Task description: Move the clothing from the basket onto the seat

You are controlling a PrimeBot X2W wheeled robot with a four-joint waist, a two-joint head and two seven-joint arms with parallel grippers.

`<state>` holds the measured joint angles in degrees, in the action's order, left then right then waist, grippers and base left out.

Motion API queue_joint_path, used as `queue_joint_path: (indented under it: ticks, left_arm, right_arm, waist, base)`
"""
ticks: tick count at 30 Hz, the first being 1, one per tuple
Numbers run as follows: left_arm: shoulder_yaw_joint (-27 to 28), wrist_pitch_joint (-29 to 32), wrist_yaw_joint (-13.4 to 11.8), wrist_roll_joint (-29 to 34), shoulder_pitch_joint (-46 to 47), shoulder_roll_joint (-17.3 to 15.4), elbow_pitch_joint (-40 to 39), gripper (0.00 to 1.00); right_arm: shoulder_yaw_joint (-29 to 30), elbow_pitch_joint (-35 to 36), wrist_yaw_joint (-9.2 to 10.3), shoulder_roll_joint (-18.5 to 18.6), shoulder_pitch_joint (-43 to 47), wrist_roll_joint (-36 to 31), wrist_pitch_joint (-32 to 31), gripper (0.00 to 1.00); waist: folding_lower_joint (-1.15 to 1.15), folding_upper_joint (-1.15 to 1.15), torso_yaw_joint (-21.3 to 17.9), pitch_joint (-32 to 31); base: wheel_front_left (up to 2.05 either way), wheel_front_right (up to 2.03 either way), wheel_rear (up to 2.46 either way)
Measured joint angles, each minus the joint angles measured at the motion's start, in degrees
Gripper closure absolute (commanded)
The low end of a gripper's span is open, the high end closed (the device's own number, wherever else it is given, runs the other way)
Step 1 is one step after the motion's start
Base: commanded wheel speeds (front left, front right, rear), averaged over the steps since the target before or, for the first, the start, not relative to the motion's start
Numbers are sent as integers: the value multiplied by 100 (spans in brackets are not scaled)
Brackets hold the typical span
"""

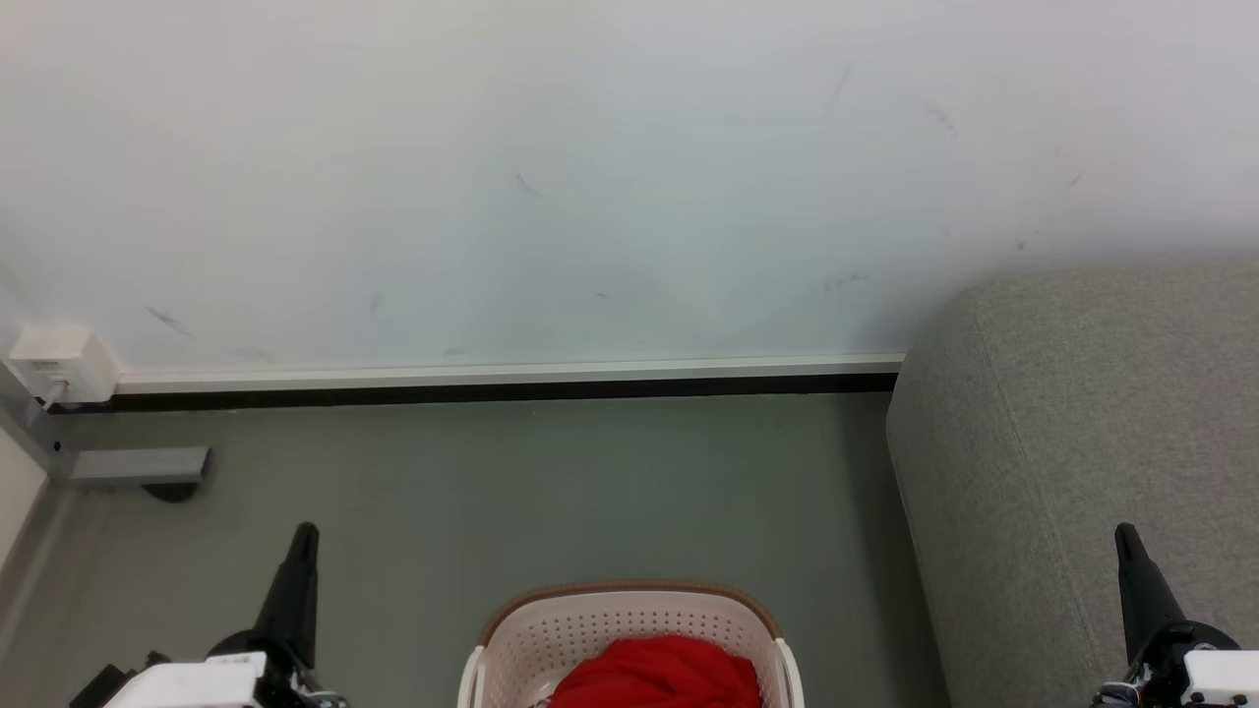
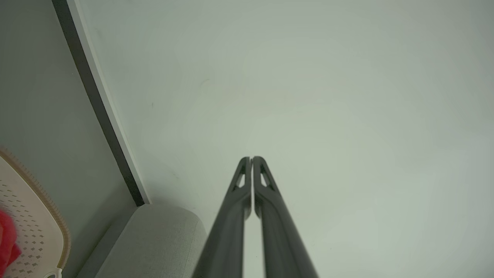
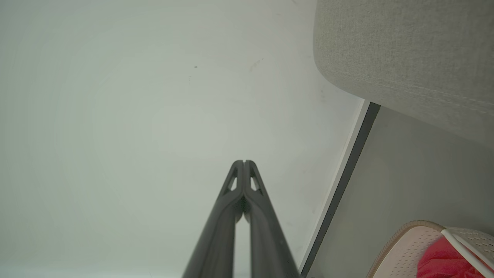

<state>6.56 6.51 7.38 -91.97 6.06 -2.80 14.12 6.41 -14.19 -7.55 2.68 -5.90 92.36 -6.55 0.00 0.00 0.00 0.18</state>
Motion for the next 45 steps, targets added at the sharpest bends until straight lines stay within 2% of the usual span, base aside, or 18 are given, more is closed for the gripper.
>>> queue_joint_path:
  ticks: [45]
  left_arm:
    - [0, 0, 0, 0, 0, 0, 0, 100]
  right_arm:
    - [0, 0, 0, 0, 0, 0, 0, 100]
  waist:
    - [0, 0, 0, 0]
  base:
    - [0, 0, 0]
